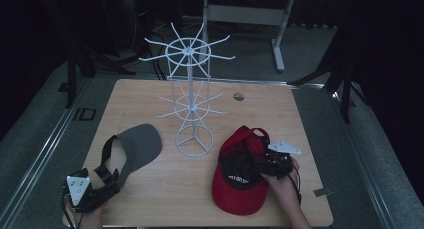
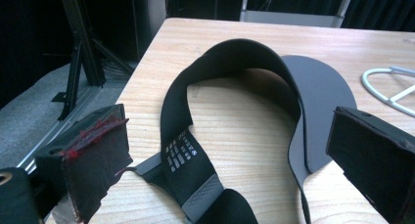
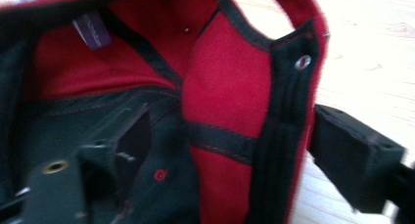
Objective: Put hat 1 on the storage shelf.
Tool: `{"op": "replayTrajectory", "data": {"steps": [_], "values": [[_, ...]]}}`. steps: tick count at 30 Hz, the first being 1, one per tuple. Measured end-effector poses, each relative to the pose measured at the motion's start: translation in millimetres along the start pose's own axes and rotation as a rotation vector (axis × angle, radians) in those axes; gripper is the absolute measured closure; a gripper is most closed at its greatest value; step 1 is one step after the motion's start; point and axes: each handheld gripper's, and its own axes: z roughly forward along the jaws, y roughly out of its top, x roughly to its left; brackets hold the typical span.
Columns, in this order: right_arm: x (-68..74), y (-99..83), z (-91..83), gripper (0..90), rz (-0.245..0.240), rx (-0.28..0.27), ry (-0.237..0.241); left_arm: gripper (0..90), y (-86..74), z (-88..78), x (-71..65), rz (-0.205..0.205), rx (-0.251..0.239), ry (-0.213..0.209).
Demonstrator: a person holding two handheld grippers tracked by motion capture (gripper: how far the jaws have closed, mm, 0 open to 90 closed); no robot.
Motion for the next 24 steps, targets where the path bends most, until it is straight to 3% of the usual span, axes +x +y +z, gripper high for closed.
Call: {"op": "replayTrajectory", "data": {"steps": [5,8,9,10,11,14,16,17,20,24], "values": [[5.4,-6.8,11.3,25.6,-0.035,0.04,0.001,2.7,0.1,0.0,0.4,-0.001,-0.002,0.0],[7.9,-11.2,16.7,36.9,-0.063,0.068,-0.003,2.7,0.1,0.0,0.2,-0.001,-0.005,-0.002],[7.9,-11.2,16.7,36.9,-0.063,0.068,-0.003,2.7,0.2,0.0,0.0,0.003,-0.003,0.0],[9.2,-12.8,19.6,44.1,-0.096,0.108,-0.003,2.7,0.2,-0.2,-0.3,0.007,-0.001,0.001],[9.2,-12.8,19.6,44.1,-0.096,0.108,-0.003,2.7,0.1,-0.2,-0.6,0.014,0.001,0.005],[10.2,-13.0,20.7,64.0,-0.107,0.116,0.036,2.7,-0.3,0.5,-0.8,0.019,0.008,0.014],[12.7,-12.2,20.5,78.8,-0.135,0.12,0.01,2.7,-0.5,0.8,-0.3,0.018,0.017,0.021],[13.4,-11.6,20.7,81.8,-0.148,0.123,0.002,2.7,-0.4,0.8,0.3,0.012,0.017,0.017],[12.0,-9.4,18.2,83.8,-0.143,0.116,0.002,2.7,-0.3,0.6,1.8,-0.004,0.016,0.014],[7.7,0.0,3.4,84.0,-0.133,0.047,-0.014,2.7,-0.2,0.7,3.0,-0.006,0.015,0.012]]}}
